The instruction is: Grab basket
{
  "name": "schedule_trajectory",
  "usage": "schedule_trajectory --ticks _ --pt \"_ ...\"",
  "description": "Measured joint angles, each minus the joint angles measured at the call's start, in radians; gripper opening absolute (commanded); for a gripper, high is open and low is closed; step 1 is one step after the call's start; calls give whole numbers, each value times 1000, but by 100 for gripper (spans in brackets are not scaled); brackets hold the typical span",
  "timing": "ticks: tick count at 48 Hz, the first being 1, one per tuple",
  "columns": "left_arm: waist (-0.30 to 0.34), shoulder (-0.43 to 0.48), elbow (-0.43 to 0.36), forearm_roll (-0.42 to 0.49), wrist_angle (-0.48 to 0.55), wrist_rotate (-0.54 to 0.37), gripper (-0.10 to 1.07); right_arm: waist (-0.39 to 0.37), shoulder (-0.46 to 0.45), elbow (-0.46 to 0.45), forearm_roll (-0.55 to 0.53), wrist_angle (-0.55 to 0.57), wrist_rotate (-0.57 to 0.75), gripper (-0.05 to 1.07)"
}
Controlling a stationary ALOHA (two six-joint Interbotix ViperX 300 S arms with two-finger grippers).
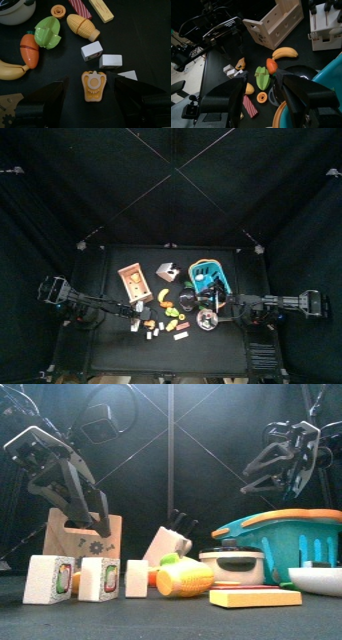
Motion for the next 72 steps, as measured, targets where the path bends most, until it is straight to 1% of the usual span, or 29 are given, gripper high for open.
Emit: schedule_trajectory --ticks 5,12,21,26,32,37,41,46,53,58,61,64,68,72 --pt "0 -5 0 -3 -17 0 95 0 0 0 2 0 2 85" --pt "2 -31 0 -5 -74 2 95 0 -14 -2 3 8 6 85" --pt "12 -81 18 -5 -198 3 95 3 -74 -12 31 43 14 85" --pt "35 -104 34 -5 -291 8 95 11 -123 -18 95 103 14 85" --pt "72 -121 48 -6 -410 8 95 12 -178 -46 184 218 5 85" --pt "109 -121 51 -12 -485 3 95 11 -189 -77 202 302 2 85" --pt "135 -120 49 -43 -517 3 95 -2 -190 -94 190 334 2 85" --pt "167 -120 38 -87 -526 3 95 -28 -190 -104 149 351 2 85" --pt "230 -118 29 -169 -528 3 95 -97 -190 -104 94 364 8 85" --pt "250 -118 29 -209 -535 11 95 -130 -193 -103 74 362 0 85" --pt "272 -117 29 -209 -540 15 95 -144 -190 -103 55 359 -5 85" --pt "299 -117 31 -190 -540 20 95 -152 -179 -103 23 348 -5 85" --pt "353 -115 29 -149 -543 25 95 -153 -156 -103 -20 327 0 85" --pt "405 -114 28 -97 -551 23 95 -144 -115 -104 -46 278 5 85"
